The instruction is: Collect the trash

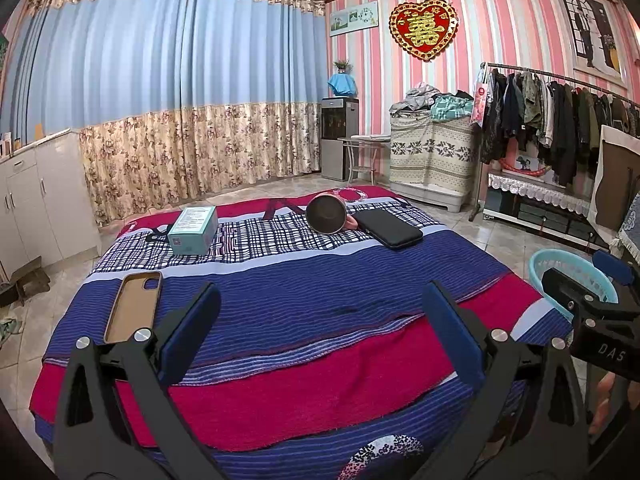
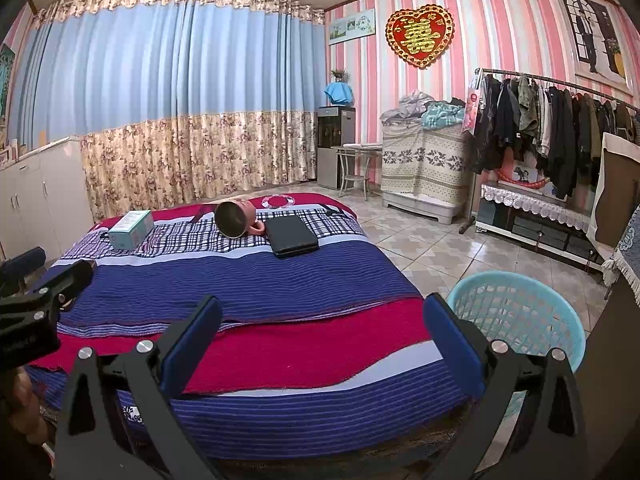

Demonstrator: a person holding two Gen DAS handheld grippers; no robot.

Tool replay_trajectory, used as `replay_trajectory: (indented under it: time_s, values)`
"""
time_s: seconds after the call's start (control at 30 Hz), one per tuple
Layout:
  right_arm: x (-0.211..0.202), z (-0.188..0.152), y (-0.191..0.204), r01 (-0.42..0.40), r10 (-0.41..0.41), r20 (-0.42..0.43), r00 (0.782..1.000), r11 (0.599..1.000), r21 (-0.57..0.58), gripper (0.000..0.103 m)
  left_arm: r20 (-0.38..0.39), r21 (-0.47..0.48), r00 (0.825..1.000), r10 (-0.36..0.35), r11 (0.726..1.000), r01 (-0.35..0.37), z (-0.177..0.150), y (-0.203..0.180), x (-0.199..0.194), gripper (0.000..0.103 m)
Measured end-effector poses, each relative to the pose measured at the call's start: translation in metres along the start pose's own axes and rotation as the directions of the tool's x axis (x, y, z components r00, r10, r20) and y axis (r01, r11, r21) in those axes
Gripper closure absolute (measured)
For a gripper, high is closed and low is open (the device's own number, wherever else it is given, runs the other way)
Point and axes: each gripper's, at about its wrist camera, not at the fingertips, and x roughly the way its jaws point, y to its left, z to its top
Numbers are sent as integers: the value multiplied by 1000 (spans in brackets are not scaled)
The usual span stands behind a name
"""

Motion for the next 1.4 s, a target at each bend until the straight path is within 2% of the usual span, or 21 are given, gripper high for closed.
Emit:
replay_trajectory:
  time_s: [1.4]
  values:
    - [0, -1, -2, 0, 0, 0, 1000, 1000, 3, 5, 7, 0, 1000, 4, 1000, -4, 2, 5, 1, 5]
